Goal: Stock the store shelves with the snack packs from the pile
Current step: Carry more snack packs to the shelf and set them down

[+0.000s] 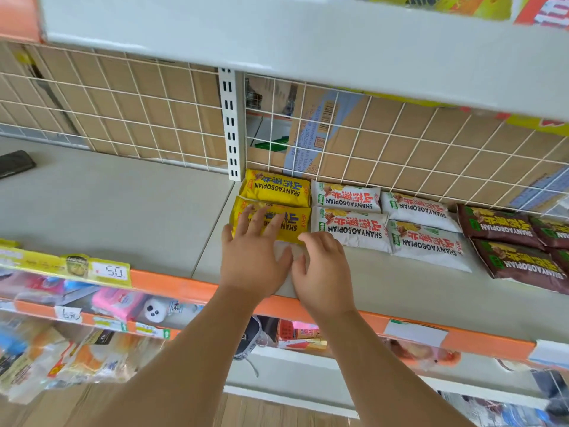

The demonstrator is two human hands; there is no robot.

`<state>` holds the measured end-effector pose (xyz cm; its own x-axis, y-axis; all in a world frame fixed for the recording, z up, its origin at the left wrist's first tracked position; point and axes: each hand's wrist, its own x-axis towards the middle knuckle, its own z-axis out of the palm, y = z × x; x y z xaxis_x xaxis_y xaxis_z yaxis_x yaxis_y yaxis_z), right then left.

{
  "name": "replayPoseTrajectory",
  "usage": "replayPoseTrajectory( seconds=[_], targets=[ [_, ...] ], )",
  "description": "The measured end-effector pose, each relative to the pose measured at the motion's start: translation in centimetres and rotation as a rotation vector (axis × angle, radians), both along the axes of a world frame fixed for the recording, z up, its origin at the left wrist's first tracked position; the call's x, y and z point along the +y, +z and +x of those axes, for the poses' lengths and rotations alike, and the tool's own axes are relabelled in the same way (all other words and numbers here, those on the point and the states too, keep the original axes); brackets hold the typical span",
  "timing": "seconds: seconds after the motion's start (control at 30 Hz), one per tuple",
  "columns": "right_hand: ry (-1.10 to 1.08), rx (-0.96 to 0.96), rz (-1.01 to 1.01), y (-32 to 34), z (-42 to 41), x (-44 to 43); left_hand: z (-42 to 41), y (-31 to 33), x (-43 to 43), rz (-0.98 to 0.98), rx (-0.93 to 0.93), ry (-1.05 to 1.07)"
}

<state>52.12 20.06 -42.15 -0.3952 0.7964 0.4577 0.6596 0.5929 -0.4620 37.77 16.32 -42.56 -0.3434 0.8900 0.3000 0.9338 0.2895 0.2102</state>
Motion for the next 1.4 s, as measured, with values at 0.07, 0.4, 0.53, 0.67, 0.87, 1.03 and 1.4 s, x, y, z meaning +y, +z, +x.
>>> replayPoseTrajectory(
  seconds=[0.07,0.4,0.53,0.67,0.87,1.03,1.4],
  targets=[
    [0.021,-0.019,-0.016,0.1,0.0,-0.1,0.4,-0.4,-1.4,-0.03,-0.031,0.058],
    [0.336,-0.294,0.015,-0.5,1.7,-2.9,4.4,-2.4,-11.8,-0.186,-0.089,0.097],
    [0.536,-0.369,-0.027,0.2,3.8,-6.4,6.5,1.4,-16.7,-0.262,-0.244,0.158],
    [0.683,-0.331,-0.029,4.7,3.8,-8.2,7.5,5.5,-21.4,-0.148,-0.214,0.326],
    [0.858,-0.212,0.122,16.1,2.1,-9.9,7.2,14.4,-26.1,0.054,-0.132,0.445],
    [0.906,-0.089,0.22,25.8,-0.2,-10.9,5.2,23.5,-27.9,0.213,-0.014,0.521],
    [0.85,0.058,0.284,37.4,-6.6,-11.7,-3.0,34.7,-29.3,0.378,0.011,0.524]
  ],
)
